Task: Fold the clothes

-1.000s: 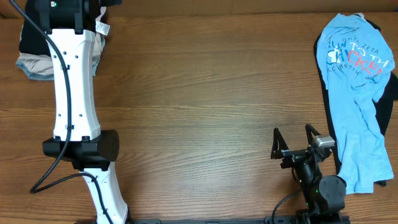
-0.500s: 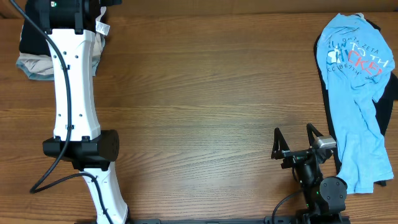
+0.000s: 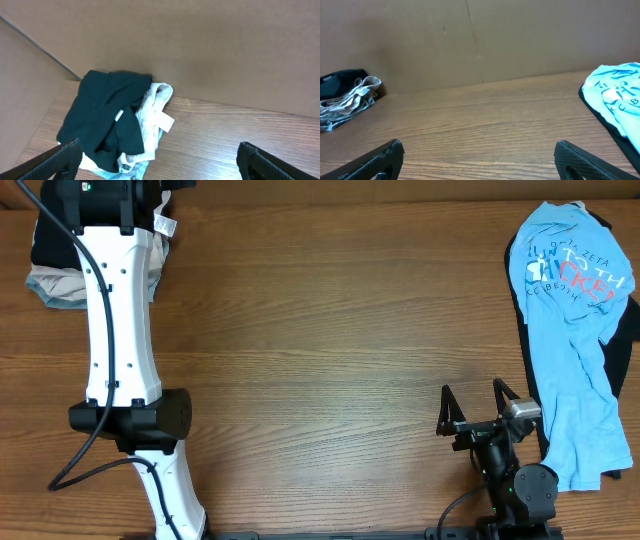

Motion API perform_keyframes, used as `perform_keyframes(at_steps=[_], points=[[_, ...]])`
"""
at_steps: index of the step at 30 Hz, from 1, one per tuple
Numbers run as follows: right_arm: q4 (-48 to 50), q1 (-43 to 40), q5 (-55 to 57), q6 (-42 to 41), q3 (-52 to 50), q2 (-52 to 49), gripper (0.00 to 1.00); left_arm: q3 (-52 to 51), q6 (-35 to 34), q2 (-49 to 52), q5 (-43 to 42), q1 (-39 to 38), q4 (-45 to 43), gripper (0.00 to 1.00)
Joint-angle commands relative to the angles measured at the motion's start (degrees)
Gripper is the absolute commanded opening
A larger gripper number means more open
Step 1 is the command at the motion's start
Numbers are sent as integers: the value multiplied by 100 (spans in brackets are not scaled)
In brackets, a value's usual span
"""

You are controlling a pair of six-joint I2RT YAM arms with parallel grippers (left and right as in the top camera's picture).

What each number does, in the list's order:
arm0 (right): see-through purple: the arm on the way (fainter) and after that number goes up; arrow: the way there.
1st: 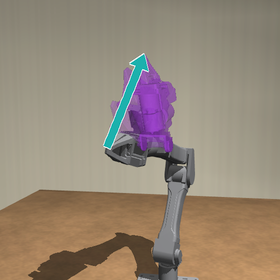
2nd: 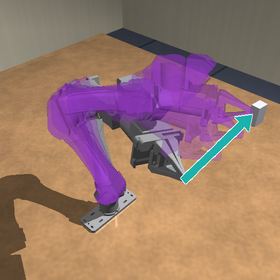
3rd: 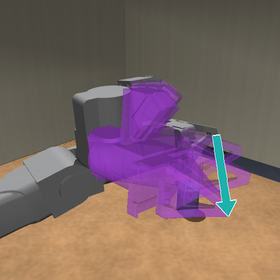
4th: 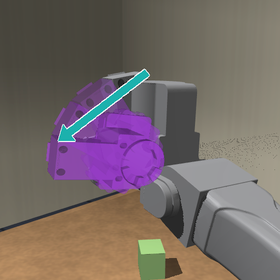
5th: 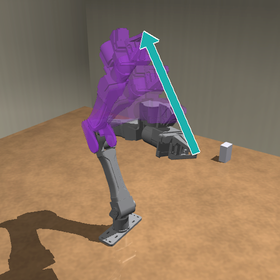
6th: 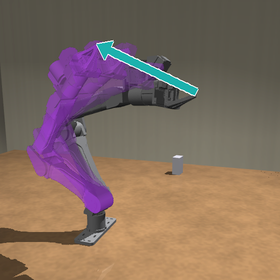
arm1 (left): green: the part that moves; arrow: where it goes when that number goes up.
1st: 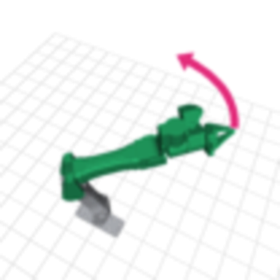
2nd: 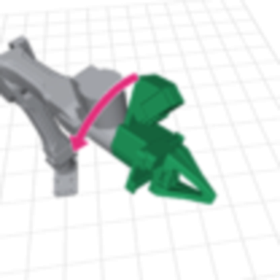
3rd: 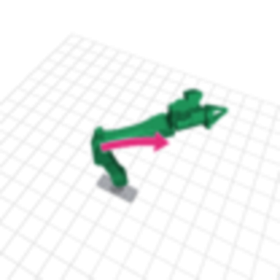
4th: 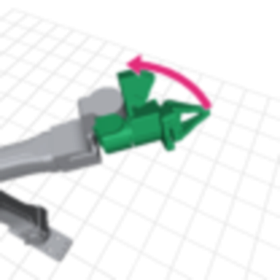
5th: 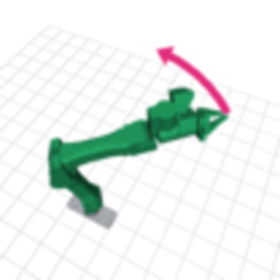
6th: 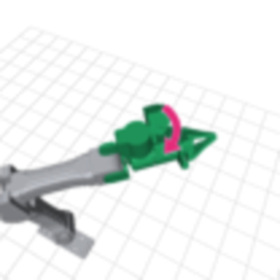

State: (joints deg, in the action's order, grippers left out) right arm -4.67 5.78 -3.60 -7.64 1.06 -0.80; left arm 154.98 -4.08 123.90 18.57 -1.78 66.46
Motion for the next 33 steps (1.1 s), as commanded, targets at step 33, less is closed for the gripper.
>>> perform_keyframes(at_steps=[33], points=[[20, 15, 57, 22, -61, 63, 100, -2914, 107, -3755, -42, -151, 380, 100]])
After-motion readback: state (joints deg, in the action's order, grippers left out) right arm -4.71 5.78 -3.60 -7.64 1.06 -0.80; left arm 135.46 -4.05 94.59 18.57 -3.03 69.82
